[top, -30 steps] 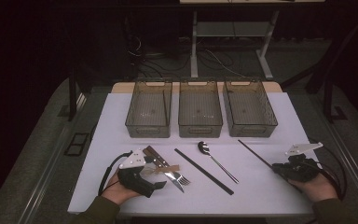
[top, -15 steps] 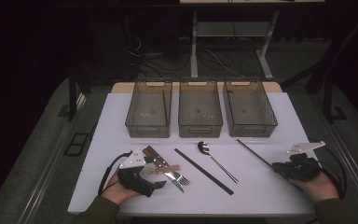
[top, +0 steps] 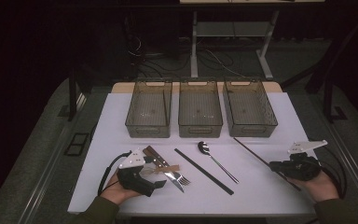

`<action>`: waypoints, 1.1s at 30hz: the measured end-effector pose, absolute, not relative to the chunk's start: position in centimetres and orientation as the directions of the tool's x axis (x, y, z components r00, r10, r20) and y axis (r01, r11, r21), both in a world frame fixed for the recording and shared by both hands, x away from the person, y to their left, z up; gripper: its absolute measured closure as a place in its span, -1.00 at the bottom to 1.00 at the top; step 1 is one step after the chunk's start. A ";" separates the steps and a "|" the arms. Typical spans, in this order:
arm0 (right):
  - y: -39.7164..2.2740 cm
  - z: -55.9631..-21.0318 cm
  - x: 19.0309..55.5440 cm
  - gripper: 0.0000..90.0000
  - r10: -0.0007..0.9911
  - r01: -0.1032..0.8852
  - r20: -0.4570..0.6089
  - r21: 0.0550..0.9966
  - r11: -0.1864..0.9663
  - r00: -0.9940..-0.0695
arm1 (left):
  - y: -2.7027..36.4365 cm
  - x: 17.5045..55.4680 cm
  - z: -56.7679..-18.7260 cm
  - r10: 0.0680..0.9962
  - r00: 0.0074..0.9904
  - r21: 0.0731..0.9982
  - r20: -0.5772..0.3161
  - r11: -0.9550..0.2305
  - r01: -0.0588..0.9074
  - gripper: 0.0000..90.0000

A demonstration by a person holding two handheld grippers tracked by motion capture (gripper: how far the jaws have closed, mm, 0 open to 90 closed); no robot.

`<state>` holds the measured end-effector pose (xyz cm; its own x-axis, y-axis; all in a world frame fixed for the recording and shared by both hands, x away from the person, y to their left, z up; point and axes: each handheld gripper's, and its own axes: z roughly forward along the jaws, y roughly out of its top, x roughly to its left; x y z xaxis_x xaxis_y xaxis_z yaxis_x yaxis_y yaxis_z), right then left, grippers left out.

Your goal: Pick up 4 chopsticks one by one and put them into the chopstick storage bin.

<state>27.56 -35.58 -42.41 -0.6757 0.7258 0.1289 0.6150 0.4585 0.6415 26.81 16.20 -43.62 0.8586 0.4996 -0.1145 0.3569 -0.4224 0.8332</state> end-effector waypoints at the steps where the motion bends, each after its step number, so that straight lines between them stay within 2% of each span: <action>1: -35.5 -42.4 27.6 0.87 0.721 0.607 0.129 0.650 0.457 -0.680 | 16.2 26.8 -43.6 0.501 0.858 0.833 -0.112 -0.423 0.356 -0.97; 16: -34.1 -41.5 27.6 0.87 0.690 0.587 0.170 0.685 0.430 -0.703 | 16.2 26.7 -43.6 0.504 0.857 0.836 -0.107 -0.421 0.352 -0.97; 33: -31.0 -40.4 28.7 0.87 0.642 0.540 0.167 0.716 0.443 -0.748 | 16.2 26.7 -43.6 0.515 0.850 0.838 -0.112 -0.411 0.360 -0.97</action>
<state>28.70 -31.03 -40.38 -0.7483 0.6421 0.1666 0.5397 0.4433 0.7156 26.72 16.19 -43.60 0.8498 0.5151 -0.1119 0.3597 -0.4114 0.8375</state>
